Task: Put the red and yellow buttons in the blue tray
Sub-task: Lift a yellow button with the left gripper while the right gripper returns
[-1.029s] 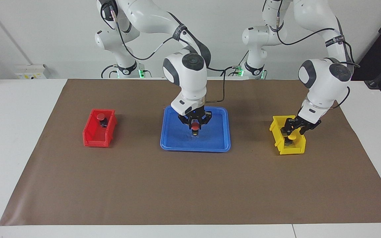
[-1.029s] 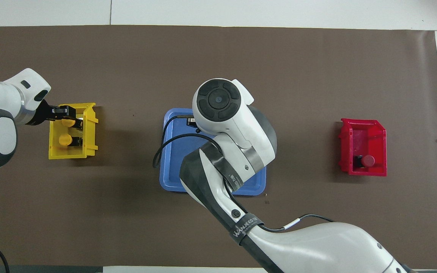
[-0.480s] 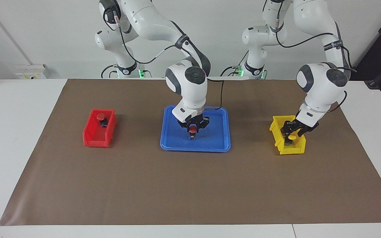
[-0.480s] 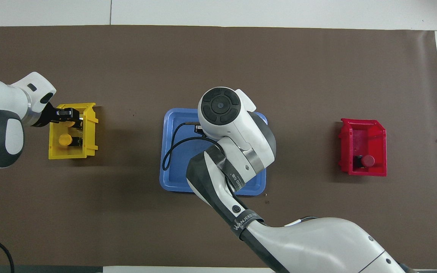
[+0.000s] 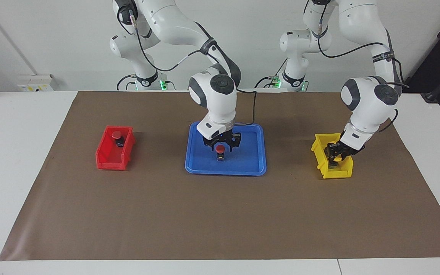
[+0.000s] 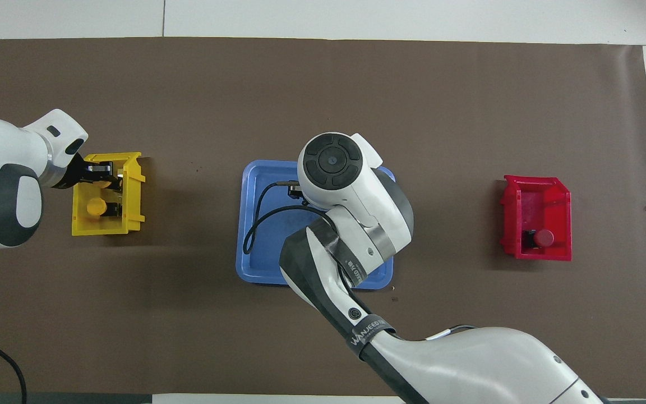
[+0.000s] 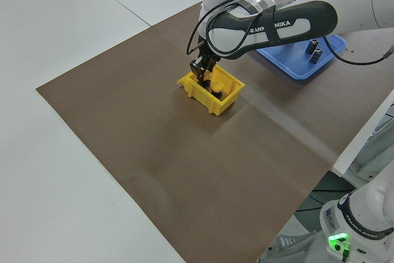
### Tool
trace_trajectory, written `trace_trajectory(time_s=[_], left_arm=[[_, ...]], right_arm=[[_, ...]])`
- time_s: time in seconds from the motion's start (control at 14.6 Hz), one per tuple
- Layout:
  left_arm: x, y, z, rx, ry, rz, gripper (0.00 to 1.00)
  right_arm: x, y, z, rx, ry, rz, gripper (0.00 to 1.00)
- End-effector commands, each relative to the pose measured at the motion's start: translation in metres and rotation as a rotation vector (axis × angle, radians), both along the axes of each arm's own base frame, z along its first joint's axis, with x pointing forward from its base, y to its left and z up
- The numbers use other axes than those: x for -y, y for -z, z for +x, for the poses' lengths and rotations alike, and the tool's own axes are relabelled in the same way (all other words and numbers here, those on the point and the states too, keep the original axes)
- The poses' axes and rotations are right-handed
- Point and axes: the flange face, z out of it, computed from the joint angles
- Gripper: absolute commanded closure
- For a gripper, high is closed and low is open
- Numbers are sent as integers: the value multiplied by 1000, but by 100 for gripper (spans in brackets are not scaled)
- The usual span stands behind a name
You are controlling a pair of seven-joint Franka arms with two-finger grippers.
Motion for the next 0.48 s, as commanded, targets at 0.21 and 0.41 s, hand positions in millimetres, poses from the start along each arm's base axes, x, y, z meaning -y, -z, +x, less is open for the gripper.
trace_trajectory(time_s=[0.21, 0.41], left_arm=[[5, -73, 16, -68, -6, 0, 90], [8, -124, 23, -52, -2, -2, 90]], right_arm=[[243, -92, -1, -28, -84, -1, 26], [342, -68, -47, -79, -171, 9, 27]])
